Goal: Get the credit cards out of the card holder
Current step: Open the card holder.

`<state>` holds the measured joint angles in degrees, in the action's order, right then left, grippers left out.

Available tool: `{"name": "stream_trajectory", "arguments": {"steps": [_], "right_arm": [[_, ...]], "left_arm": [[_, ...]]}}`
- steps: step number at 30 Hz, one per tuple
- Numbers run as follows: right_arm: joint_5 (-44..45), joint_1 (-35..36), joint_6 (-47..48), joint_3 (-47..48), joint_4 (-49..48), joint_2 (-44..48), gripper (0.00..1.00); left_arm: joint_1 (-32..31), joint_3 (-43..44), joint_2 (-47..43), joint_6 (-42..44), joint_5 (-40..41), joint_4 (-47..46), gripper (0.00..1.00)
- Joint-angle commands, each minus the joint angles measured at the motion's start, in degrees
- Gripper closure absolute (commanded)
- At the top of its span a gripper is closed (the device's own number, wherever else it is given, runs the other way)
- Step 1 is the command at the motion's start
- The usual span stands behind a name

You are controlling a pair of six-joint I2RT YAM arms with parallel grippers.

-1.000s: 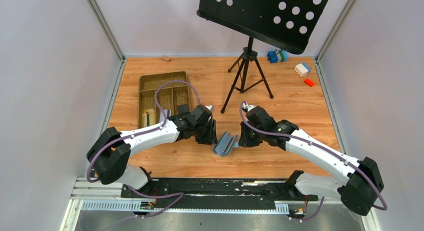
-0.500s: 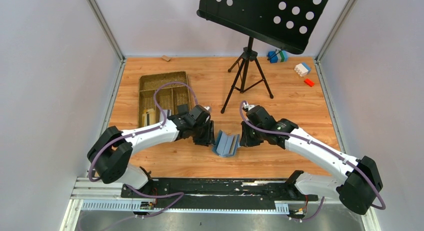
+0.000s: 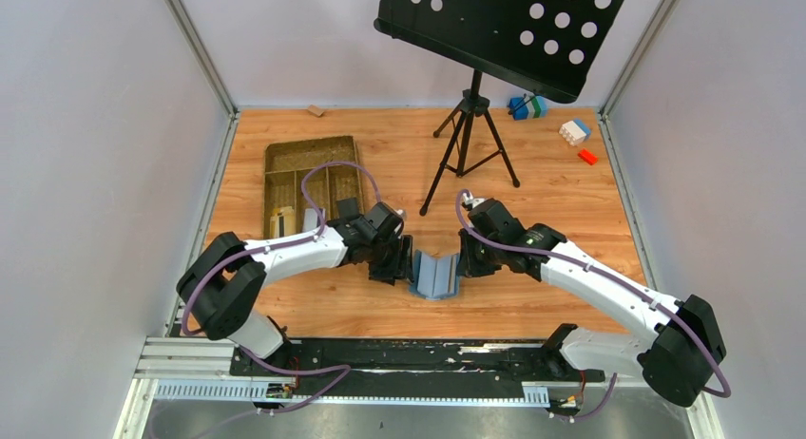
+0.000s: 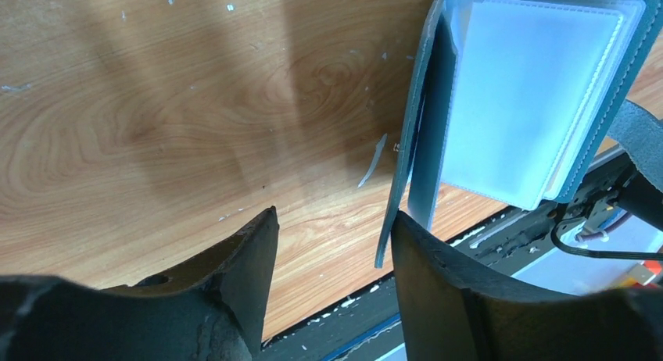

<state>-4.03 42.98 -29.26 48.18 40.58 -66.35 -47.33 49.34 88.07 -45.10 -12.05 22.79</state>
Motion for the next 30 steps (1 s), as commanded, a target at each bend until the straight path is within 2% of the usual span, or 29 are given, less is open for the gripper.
{"name": "stream_trajectory", "arguments": {"steps": [1,5,8,15,23,25,26,28,30], "right_arm": [[0.3,-0.2,0.9,2.3,-0.3,0.0,0.98],[-0.2,-0.2,0.9,2.4,-0.8,0.1,0.98],[-0.5,-0.2,1.0,2.5,-1.2,-0.1,0.98],[-1.3,-0.2,1.0,2.5,-1.9,-0.5,0.98],[-2.3,-0.2,0.5,2.5,-2.8,-0.1,0.98],[-2.6,-0.3,0.4,2.5,-2.9,-0.2,0.98],[-2.5,-0.3,0.4,2.6,-2.7,-0.3,0.98],[-2.0,-0.2,0.3,2.5,-2.3,-0.3,0.98],[0.0,-0.2,-0.7,2.2,-1.2,-0.1,0.97]], "left_arm": [[0.0,0.5,-3.6,1.5,-1.0,-2.9,0.34],[0.0,-1.1,-7.4,0.7,-1.7,-5.8,0.25],[-0.1,-1.0,-7.4,0.5,-3.1,-6.9,0.21],[-0.8,1.2,-4.2,1.0,-4.5,-8.1,0.17],[-1.4,4.9,2.2,1.7,-5.9,-6.9,0.17],[-1.3,5.8,3.9,1.8,-6.5,-6.8,0.2],[-1.4,6.2,4.7,1.9,-6.5,-6.4,0.25],[-1.4,6.4,6.3,1.5,-5.8,-4.9,0.44],[-1.3,5.8,7.4,1.4,-5.9,-4.2,0.59]]}}
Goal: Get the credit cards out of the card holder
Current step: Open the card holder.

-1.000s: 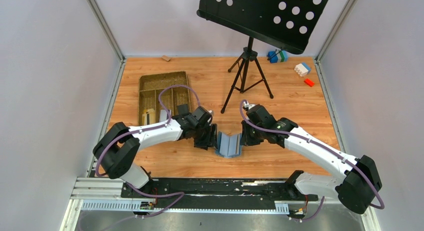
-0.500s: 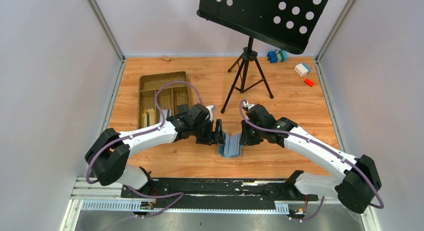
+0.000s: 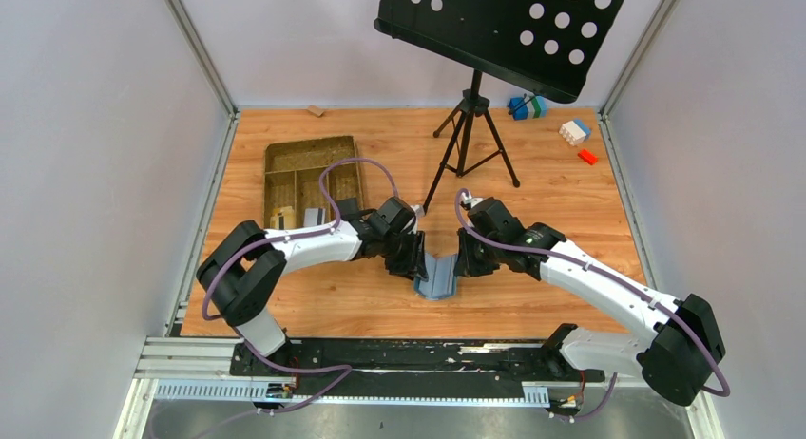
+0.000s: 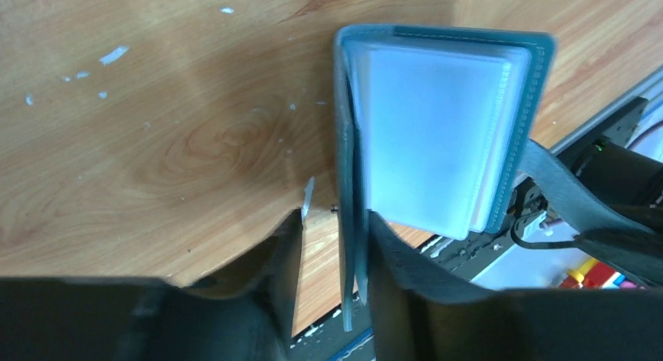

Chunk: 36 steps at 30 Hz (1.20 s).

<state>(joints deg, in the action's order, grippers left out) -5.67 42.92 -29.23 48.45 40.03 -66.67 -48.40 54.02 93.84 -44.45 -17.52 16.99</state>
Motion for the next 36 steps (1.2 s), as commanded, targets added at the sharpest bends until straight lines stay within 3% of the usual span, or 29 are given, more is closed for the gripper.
{"name": "stream_trajectory", "arguments": {"steps": [1,6,9,13,17,22,29,36], "right_arm": [[2.7,-0.2,-1.4,1.7,-0.1,0.4,0.97],[5.6,-1.2,-5.6,-0.4,2.4,0.6,0.92],[5.3,-2.4,-7.4,-2.3,2.7,0.6,0.85],[2.8,-3.8,-8.8,-6.2,0.0,2.9,0.49],[-0.1,-7.0,-9.8,-10.0,-2.8,5.5,0.29],[-5.7,-11.4,-9.2,-13.8,-5.9,6.2,0.25],[-10.2,-11.9,-9.2,-15.6,-10.9,5.6,0.24],[-10.9,-11.9,-8.7,-14.2,-12.6,-0.6,0.31]], "left_arm": [[-0.2,0.8,1.9,0.8,-0.8,1.5,0.66],[-0.1,-0.9,2.8,0.5,-1.2,1.6,1.0],[0.1,-1.8,3.1,0.5,-1.3,2.0,1.0],[0.1,-3.2,3.4,0.7,-1.2,1.4,1.0],[0.1,-3.7,4.0,1.2,-1.1,1.1,1.0],[0.1,-3.7,4.9,1.6,-1.2,1.0,1.0],[0.1,-3.2,5.7,2.1,-1.8,1.1,1.0],[0.1,-3.3,5.1,2.4,-2.0,1.1,1.0]]}}
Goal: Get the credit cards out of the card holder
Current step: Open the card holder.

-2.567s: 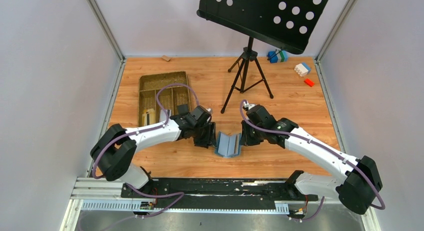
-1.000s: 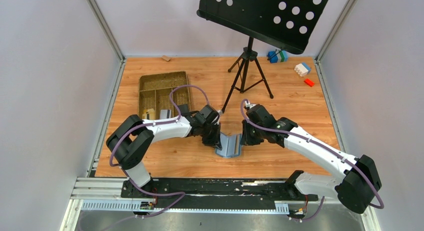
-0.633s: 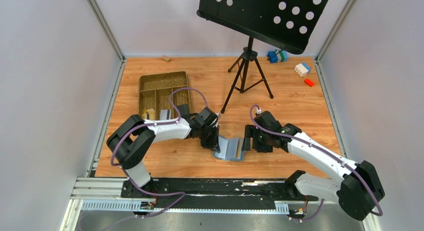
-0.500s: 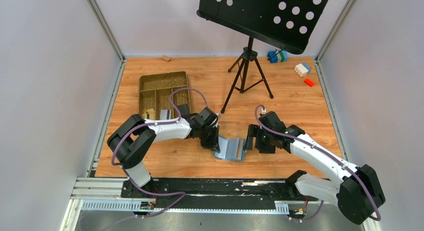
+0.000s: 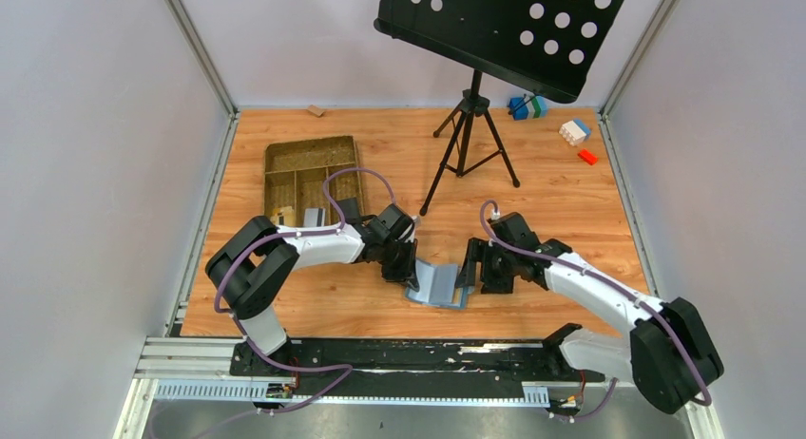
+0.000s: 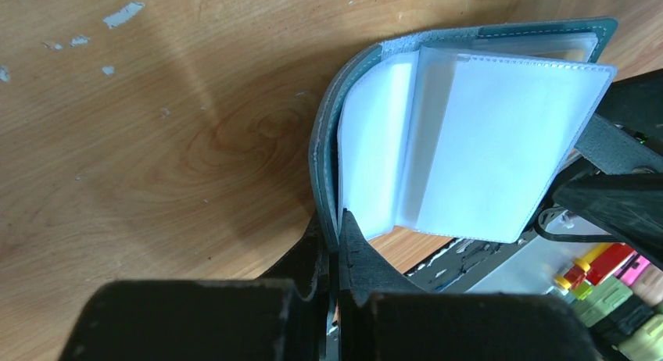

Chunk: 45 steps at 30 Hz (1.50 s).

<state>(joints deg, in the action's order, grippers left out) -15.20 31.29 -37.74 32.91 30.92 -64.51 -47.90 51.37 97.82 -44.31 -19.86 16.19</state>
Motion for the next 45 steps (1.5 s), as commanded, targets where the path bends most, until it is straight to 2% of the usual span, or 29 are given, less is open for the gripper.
{"name": "stream_trajectory", "arguments": {"steps": [1,7,14,20,27,33,37,45], "right_arm": [[-1.2,-0.3,0.1,1.6,-3.6,-3.5,0.33],[-1.5,-0.3,0.7,2.3,-5.0,-5.6,0.36],[-6.1,0.2,0.3,2.3,-9.8,-7.2,0.33],[-6.3,0.7,0.7,4.0,-9.6,-9.2,0.35],[-6.2,1.0,0.8,4.2,-9.2,-10.3,0.44],[-6.4,1.1,0.9,4.4,-8.6,-9.2,0.68],[-6.6,1.0,0.9,4.5,-8.3,-8.2,0.79],[-7.0,1.0,0.8,5.1,-8.2,-8.4,0.82]], "left_arm": [[-0.4,-0.6,1.2,2.4,0.4,2.2,1.0],[-0.4,-0.7,1.8,2.6,-0.8,2.0,1.0],[-0.4,-0.9,2.2,2.6,-3.2,0.0,1.0],[-0.4,-1.3,2.0,1.8,-4.9,-2.4,1.0],[-0.4,-1.3,-0.5,1.2,-5.4,-3.4,1.0],[-0.4,-0.9,-5.1,0.4,-6.2,-5.1,0.99],[-0.4,-1.6,-6.8,-0.3,-6.9,-6.4,0.9],[-0.4,-3.0,-8.0,-1.6,-8.4,-9.3,0.66]]}}
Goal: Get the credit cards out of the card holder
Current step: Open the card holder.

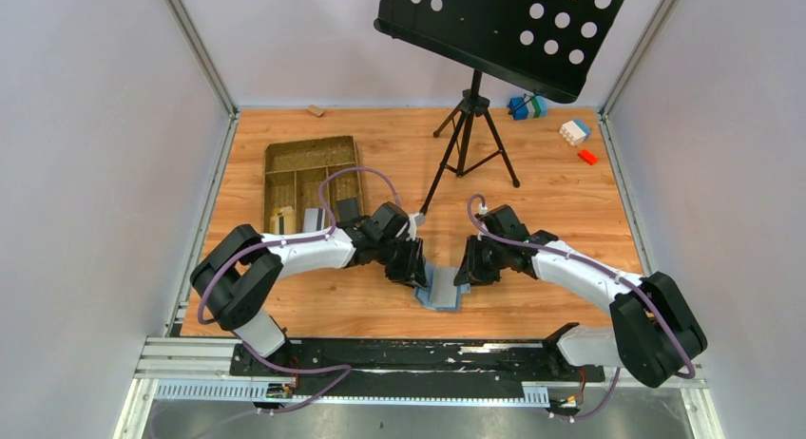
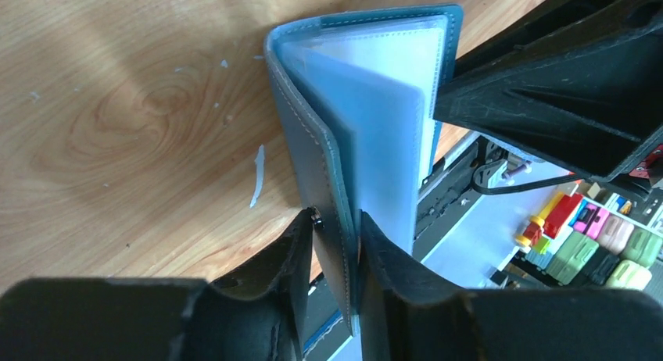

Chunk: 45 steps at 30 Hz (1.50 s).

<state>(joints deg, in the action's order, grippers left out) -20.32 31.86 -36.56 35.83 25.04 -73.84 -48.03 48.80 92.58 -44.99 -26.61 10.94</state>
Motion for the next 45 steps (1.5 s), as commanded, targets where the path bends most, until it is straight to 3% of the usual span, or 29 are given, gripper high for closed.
{"name": "stream_trajectory", "arguments": {"steps": [1,12,22,28,42,45], "right_arm": [[-2.0,0.5,-0.4,2.3,-2.3,0.9,0.82],[-2.7,0.5,-0.4,3.2,-2.2,0.8,0.82],[-4.1,0.8,-1.3,5.4,-1.8,1.9,0.82],[-4.4,1.0,-1.4,5.8,-1.5,2.0,0.83],[-4.1,1.1,-1.1,5.4,-0.9,2.8,0.83],[-4.1,1.2,-0.9,5.3,-0.7,3.0,0.84]], "left_arm": [[-0.3,-0.5,-2.9,-1.0,-1.6,-4.3,0.65],[-0.3,-1.0,-3.1,-1.1,-1.7,-5.2,0.4],[-0.4,-0.3,0.9,-1.0,-2.7,-6.0,0.33],[-0.4,-0.8,1.5,-2.2,-4.6,-9.7,0.08],[-0.4,-0.9,4.4,-2.3,-2.6,-6.1,0.13],[-0.4,-1.2,4.5,-2.5,-2.3,-6.2,0.19]]}}
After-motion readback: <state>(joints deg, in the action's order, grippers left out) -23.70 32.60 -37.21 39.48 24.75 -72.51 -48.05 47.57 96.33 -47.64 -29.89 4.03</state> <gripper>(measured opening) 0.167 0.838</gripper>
